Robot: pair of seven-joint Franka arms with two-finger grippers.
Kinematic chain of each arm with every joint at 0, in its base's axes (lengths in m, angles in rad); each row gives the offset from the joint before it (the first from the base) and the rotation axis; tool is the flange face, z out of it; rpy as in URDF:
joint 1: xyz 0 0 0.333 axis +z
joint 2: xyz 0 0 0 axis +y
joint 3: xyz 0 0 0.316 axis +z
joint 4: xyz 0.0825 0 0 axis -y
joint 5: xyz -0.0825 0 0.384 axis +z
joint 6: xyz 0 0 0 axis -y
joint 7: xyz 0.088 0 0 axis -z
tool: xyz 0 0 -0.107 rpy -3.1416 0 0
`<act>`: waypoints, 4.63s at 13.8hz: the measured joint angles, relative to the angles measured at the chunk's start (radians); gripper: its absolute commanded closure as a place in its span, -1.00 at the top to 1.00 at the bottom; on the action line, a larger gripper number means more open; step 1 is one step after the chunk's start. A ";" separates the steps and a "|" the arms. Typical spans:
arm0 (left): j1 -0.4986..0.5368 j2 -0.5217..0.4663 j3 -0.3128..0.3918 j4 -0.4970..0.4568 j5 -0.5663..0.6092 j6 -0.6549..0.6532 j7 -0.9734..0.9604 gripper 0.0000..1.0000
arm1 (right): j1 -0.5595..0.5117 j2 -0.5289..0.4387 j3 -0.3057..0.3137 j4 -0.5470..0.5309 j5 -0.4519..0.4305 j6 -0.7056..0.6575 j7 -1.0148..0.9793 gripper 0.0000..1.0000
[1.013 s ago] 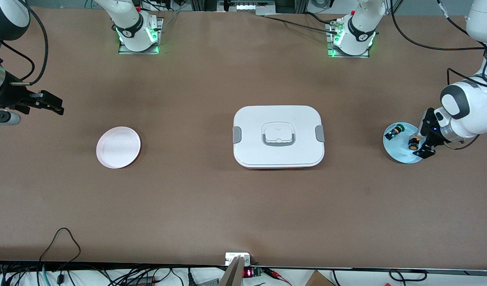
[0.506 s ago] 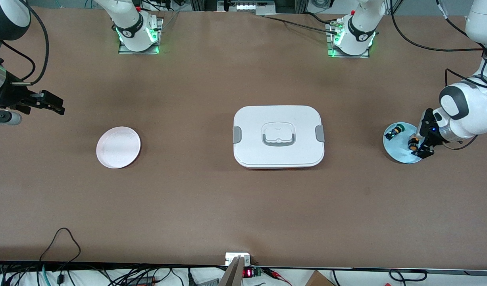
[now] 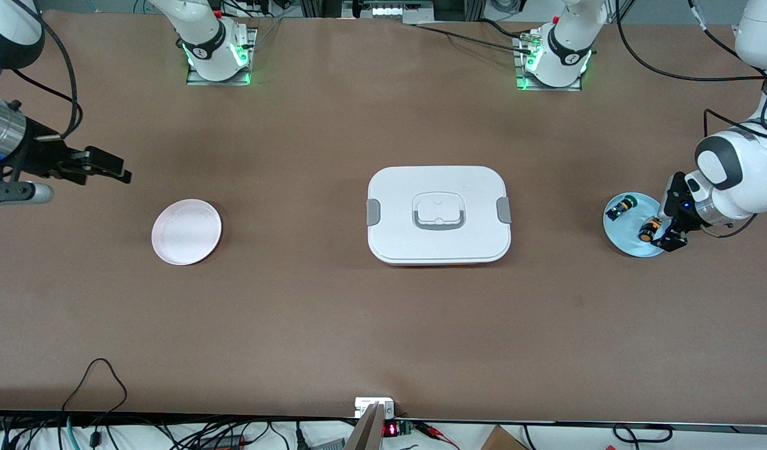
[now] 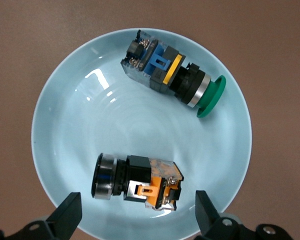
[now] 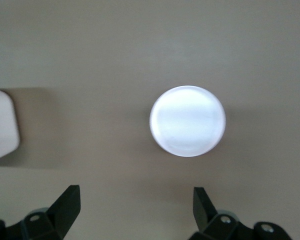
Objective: Transfer orange switch to right arm and place
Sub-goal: 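Lift the orange switch with the left gripper while the right gripper advances, then carry the switch toward the right gripper above the white box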
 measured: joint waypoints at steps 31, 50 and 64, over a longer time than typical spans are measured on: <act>-0.003 -0.016 -0.089 0.059 -0.398 -0.160 0.100 -1.00 | 0.237 0.205 0.009 -0.122 1.302 0.027 -0.347 1.00; -0.244 -0.145 -0.500 0.202 -1.604 -0.543 -0.524 -1.00 | 0.512 0.373 0.002 0.035 1.649 0.300 -0.455 1.00; -0.288 -0.126 -0.594 0.269 -1.604 -0.303 -0.675 -1.00 | 0.521 0.374 0.002 0.041 1.654 0.296 -0.456 -0.07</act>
